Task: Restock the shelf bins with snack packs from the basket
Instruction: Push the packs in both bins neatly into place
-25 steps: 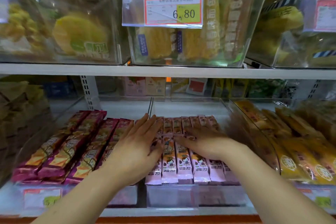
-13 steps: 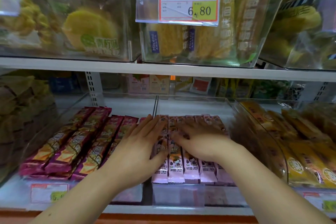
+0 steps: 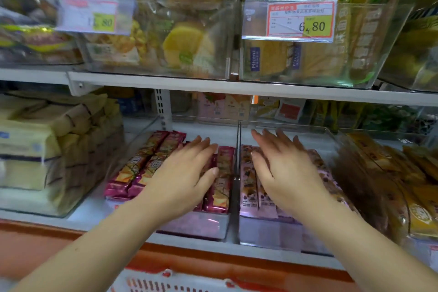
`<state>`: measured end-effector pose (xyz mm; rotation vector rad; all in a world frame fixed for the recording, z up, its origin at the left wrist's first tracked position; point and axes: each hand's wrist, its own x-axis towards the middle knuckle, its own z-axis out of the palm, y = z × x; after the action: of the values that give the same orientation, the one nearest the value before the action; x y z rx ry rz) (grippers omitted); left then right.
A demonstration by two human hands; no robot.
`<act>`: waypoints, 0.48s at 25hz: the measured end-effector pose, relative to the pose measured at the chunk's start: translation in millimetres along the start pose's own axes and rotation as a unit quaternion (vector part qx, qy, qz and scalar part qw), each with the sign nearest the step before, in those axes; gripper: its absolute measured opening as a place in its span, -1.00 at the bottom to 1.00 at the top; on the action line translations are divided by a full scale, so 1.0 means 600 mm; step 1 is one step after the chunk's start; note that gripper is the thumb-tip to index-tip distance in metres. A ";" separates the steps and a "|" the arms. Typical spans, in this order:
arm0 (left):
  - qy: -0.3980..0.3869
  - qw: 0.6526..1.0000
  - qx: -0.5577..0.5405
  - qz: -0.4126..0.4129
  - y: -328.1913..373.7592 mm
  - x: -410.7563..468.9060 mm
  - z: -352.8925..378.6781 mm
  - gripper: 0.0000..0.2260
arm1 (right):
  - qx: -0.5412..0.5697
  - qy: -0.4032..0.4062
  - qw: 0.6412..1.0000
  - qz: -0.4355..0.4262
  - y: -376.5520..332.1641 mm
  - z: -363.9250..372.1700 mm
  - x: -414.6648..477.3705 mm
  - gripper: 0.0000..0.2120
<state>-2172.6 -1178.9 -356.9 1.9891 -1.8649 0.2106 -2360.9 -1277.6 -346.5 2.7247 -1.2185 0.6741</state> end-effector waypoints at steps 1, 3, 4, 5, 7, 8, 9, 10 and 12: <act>-0.002 0.999 0.042 -0.003 -0.022 -0.015 -0.006 -0.49 | 0.005 0.031 0.999 -0.036 -0.023 0.002 -0.012 -0.47; -0.021 0.992 0.124 -0.009 -0.064 -0.052 -0.014 -0.45 | 0.020 0.058 0.993 -0.098 -0.075 0.019 -0.042 -0.49; -0.032 0.989 0.145 -0.016 -0.079 -0.071 -0.017 -0.46 | 0.030 0.047 0.991 -0.120 -0.100 0.031 -0.058 -0.51; -0.042 0.986 0.158 -0.022 -0.091 -0.087 -0.019 -0.48 | 0.025 0.022 0.990 -0.138 -0.126 0.044 -0.073 -0.51; -0.053 0.984 0.169 -0.027 -0.103 -0.111 -0.021 -0.50 | 0.024 -0.028 0.988 -0.149 -0.167 0.068 -0.087 -0.46; -0.061 0.984 0.168 -0.027 -0.104 -0.119 -0.019 -0.50 | 0.021 -0.057 0.988 -0.139 -0.181 0.077 -0.089 -0.43; -0.074 0.983 0.166 -0.030 -0.103 -0.126 -0.015 -0.50 | 0.011 -0.093 0.988 -0.122 -0.193 0.083 -0.090 -0.40; -0.087 0.982 0.163 -0.026 -0.103 -0.132 -0.007 -0.49 | -0.011 -0.109 0.988 -0.107 -0.203 0.083 -0.088 -0.39; -0.101 0.981 0.163 -0.023 -0.106 -0.139 0.007 -0.47 | -0.032 -0.161 0.982 -0.091 -0.216 0.081 -0.081 -0.36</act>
<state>-2119.1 -1101.7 -403.9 2.3468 -2.0118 0.3289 -2277.8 -1168.1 -397.7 2.9219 -1.0018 0.1746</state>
